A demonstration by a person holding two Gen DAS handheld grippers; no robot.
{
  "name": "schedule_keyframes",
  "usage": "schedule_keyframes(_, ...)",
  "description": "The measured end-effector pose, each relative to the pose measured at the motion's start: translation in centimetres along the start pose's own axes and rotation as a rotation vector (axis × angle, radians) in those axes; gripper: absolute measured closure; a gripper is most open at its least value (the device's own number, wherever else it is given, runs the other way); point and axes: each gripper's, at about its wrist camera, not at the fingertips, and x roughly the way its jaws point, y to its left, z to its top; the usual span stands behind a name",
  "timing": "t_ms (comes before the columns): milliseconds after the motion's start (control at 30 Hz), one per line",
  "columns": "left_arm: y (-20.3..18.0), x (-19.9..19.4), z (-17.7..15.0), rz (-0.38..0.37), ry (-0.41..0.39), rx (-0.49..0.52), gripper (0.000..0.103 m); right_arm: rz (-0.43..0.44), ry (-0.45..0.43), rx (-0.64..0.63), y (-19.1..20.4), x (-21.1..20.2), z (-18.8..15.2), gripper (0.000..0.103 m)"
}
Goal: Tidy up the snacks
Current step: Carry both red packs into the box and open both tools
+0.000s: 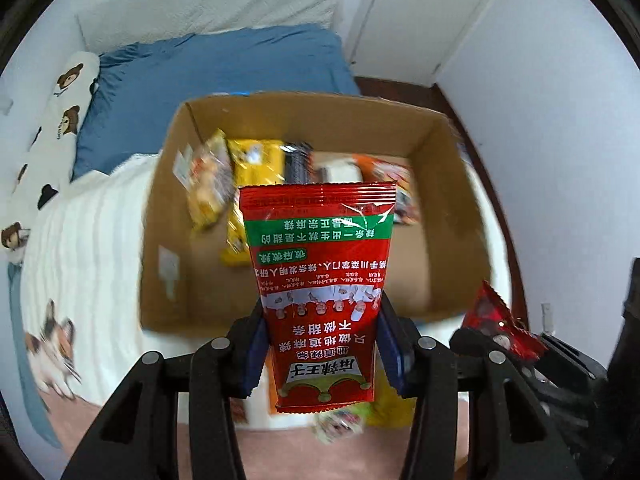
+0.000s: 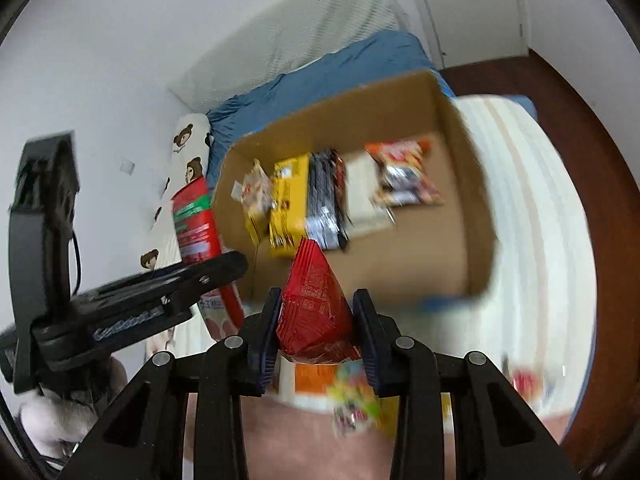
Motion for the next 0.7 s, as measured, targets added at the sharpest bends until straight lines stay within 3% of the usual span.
schedule_keyframes(133, 1.5, 3.5, 3.5, 0.070, 0.059, -0.021, 0.057, -0.031, 0.048, -0.023, 0.9, 3.5, 3.1, 0.065)
schedule_keyframes(267, 3.9, 8.1, 5.2, 0.081, 0.156, -0.047, 0.057, -0.054, 0.129, -0.019, 1.3, 8.9, 4.5, 0.065)
schedule_keyframes(600, 6.6, 14.2, 3.6, 0.065, 0.292, -0.082, 0.055, -0.063, 0.237, 0.001, 0.5, 15.5, 4.1, 0.065)
schedule_keyframes(700, 6.8, 14.9, 3.3, 0.052, 0.326, -0.091, 0.055, -0.061, 0.263, 0.011, 0.4, 16.6, 4.1, 0.059)
